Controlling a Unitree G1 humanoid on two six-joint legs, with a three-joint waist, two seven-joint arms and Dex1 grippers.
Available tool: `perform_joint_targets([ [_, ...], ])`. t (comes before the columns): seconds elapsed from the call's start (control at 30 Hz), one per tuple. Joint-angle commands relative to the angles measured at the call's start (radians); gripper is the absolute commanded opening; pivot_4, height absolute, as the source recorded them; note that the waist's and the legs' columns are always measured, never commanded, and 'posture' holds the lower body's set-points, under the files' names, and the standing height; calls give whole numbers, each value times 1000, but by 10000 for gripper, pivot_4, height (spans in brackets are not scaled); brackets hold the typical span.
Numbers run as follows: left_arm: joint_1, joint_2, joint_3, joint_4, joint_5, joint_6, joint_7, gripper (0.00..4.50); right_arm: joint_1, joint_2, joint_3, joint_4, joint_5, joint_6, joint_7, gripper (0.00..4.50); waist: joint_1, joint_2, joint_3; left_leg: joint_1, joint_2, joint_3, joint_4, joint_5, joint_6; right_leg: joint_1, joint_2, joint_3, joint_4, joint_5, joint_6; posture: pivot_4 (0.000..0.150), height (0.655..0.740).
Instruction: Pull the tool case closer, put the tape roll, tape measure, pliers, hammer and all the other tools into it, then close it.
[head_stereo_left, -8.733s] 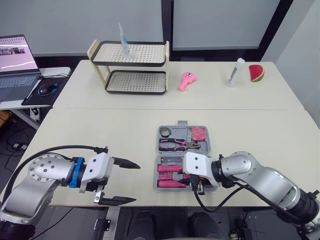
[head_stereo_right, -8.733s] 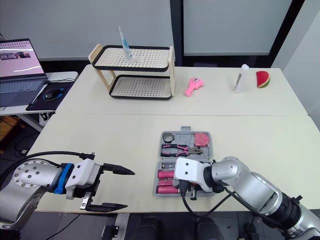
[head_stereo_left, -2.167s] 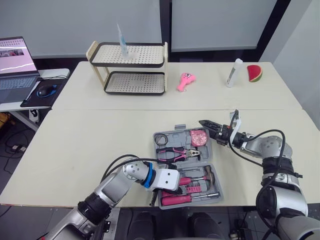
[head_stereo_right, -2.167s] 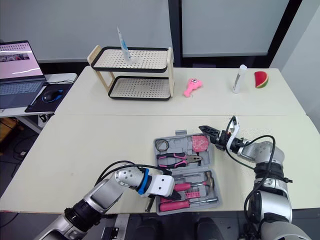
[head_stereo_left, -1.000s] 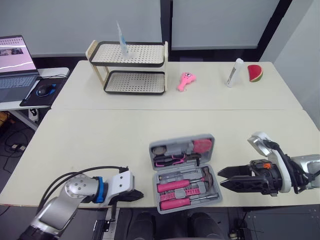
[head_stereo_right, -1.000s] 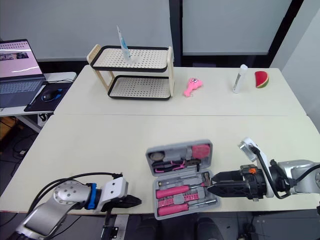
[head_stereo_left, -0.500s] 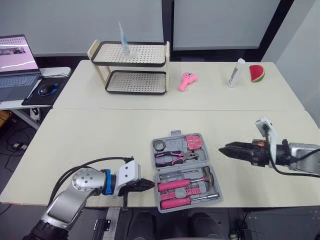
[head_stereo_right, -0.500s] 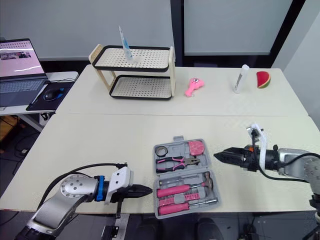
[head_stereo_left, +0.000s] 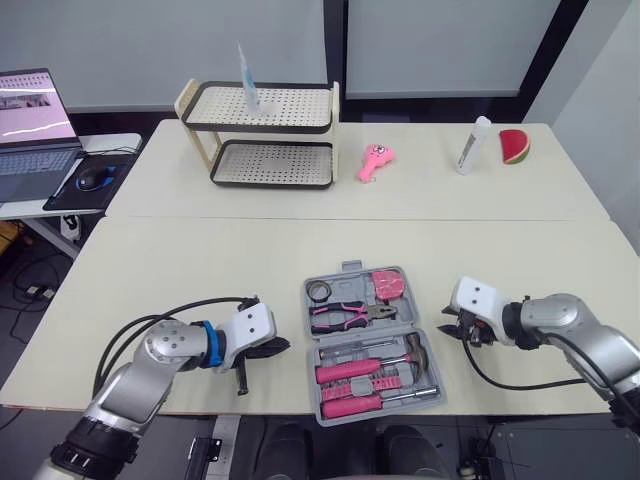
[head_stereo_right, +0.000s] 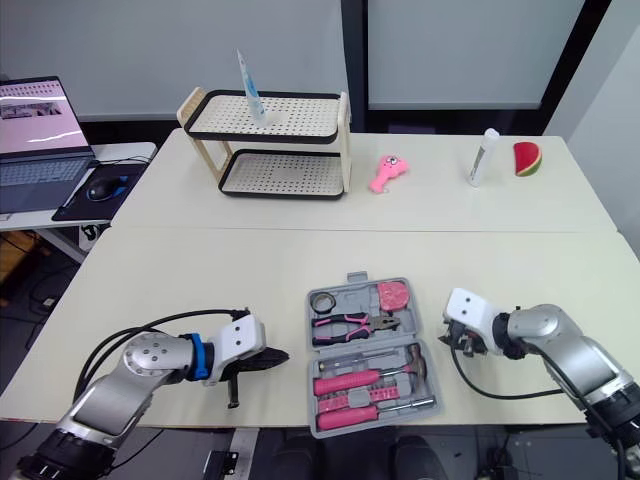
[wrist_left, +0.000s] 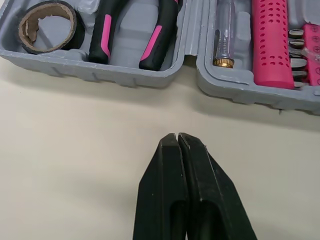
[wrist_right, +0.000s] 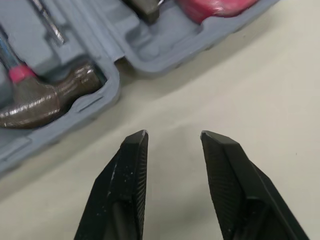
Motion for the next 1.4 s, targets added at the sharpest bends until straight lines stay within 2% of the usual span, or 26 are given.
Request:
perform_joint_targets([
  [0.03,-29,-26,-26,-21,22,40,29,0,-24,6,0,11,-66,-86,45,10566,0,0,0,0,0,0,0,0,0,0,0,0,0,0,0,1500,7400],
  [0.3,-73,-92,-88,-16,65,88,72,0,-62,90,20,66,-154,-141,88,154,-1,0,0,0,0,0,0,0,0,0,0,0,1,0,0,1500,7400],
  [0.67,-127,-166,-156,19,106,97,95,0,-91,168,42,65,-236,-135,150,154,5,0,0,0,0,0,3,0,-1,1,0,0,2,0,0,1500,7400],
  [1.13,-288,-298,-240,215,155,-25,35,0,3,130,-50,-92,-234,48,149,154,33,1,0,0,-2,-1,11,0,0,2,-1,-1,7,0,0,1500,7400],
  [1.4,-285,-301,-259,233,155,-39,-31,0,14,134,-61,-120,-230,92,148,154,31,1,-1,0,-2,-1,11,0,0,2,-1,0,8,0,0,1500,7400],
])
